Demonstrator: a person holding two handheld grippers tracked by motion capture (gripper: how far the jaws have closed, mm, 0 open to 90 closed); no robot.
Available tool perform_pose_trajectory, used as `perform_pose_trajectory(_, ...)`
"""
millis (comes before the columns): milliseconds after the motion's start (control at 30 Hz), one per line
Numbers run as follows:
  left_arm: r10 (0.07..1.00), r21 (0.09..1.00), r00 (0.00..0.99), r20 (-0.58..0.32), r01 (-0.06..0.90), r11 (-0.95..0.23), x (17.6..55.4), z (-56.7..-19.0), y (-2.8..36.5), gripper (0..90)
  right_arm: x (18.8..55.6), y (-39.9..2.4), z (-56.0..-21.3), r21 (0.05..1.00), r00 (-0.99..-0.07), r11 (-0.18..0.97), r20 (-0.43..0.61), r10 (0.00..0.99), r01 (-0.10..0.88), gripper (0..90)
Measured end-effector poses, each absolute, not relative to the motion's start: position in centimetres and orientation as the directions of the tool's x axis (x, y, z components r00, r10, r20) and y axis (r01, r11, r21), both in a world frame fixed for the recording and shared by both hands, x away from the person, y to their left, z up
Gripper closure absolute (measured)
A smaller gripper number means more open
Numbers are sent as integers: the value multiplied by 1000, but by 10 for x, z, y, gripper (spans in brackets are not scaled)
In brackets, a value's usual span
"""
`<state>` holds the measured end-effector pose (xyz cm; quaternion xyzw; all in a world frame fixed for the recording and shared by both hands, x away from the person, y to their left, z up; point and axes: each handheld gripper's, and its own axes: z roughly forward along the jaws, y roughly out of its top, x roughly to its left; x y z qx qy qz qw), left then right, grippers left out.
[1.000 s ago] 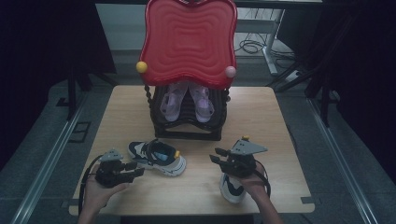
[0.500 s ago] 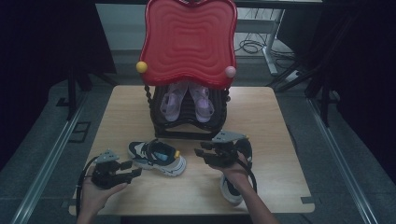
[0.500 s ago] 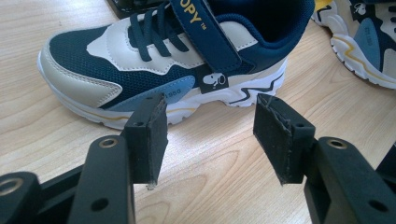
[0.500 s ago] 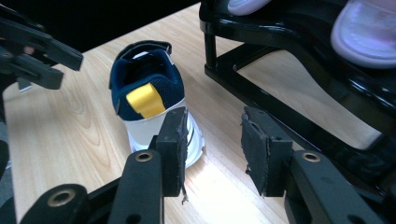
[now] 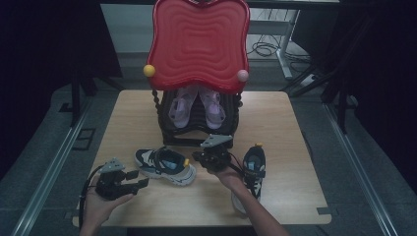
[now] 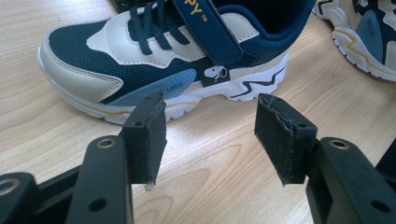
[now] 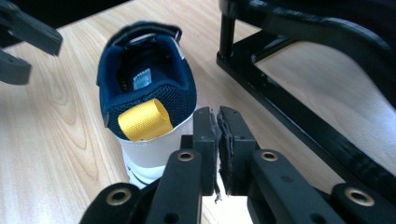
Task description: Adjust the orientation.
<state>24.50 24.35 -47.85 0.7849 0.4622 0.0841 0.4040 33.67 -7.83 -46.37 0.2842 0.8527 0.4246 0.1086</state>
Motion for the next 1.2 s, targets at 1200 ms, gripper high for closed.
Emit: perform_pose_trajectory(1200, 820, 713, 511, -258, 674, -195, 247, -483, 258, 430, 329, -46, -486, 754, -858, 531, 83, 506, 386, 893)
